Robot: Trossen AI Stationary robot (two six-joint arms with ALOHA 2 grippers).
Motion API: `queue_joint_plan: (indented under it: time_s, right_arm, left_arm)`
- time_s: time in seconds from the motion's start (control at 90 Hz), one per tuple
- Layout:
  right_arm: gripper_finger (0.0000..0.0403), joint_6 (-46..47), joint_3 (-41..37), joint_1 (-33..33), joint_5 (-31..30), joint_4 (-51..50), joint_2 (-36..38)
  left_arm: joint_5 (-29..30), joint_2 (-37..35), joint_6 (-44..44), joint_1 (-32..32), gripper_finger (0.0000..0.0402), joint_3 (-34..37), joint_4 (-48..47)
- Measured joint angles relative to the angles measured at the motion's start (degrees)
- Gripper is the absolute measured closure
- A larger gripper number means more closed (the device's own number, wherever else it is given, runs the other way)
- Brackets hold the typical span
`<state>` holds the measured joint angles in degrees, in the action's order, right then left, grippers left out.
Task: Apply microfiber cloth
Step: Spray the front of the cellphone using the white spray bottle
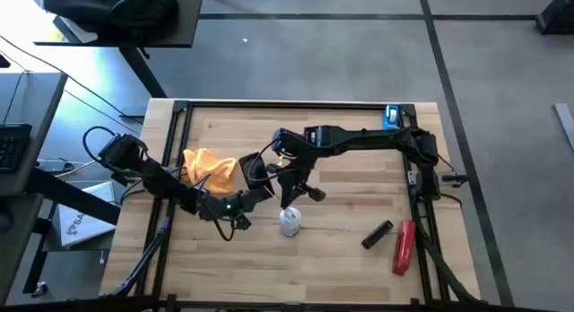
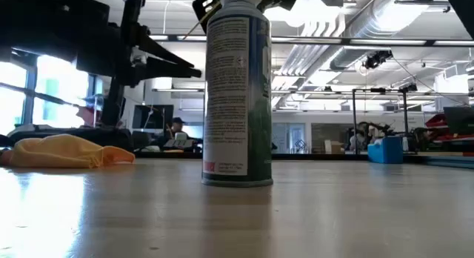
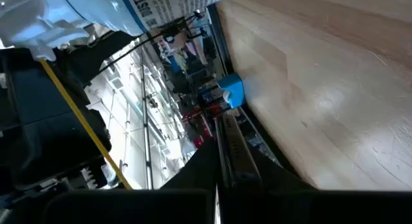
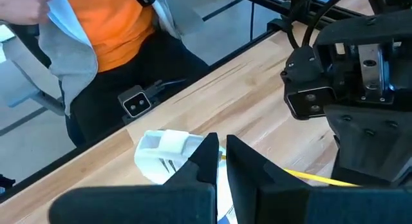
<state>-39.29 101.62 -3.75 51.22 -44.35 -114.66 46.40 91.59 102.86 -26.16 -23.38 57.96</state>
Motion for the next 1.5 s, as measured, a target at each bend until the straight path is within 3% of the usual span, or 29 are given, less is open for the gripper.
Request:
queue_joint_plan:
  time_s: [0.078,0.411,0.7,0.844,1.044,1.167,1.378,1.5]
  right_arm:
    - [0.0403,0.29,0.0,0.0,-0.08,-0.19,-0.02]
    - [0.0403,1.33,-0.02,0.02,-0.7,-0.43,-0.06]
    - [0.0403,1.54,-0.02,0.02,-0.97,-0.55,-0.1]
    - [0.0403,1.98,-0.07,-0.02,-1.09,-0.58,-0.1]
    - [0.0403,3.35,-0.07,0.0,-2.21,-0.61,-0.1]
    - [0.0403,3.39,-0.07,0.0,-2.4,-0.66,-0.1]
    - [0.0403,3.52,-0.07,0.0,-2.58,-0.82,-0.1]
    - [0.0403,3.52,-0.09,0.0,-2.58,-0.84,-0.1]
  left_arm:
    - [-0.45,0.0,-0.64,0.01,0.0394,0.0,-1.12]
    - [7.7,0.02,-6.01,-2.16,0.0394,0.02,-2.8]
    - [-5.63,0.02,-9.77,-1.58,0.0394,0.02,-2.86]
    - [-8.13,0.02,-7.79,0.02,0.0394,0.02,-2.43]
    - [-16.13,0.02,-8.93,-0.81,0.0394,-0.08,-2.71]
    - [-13.0,0.02,-5.19,-2.73,0.0394,-0.48,-2.76]
    - [0.95,0.02,-2.96,-3.22,0.0394,-0.3,-2.24]
    - [1.14,0.02,-3.65,-1.36,0.0394,0.93,2.58]
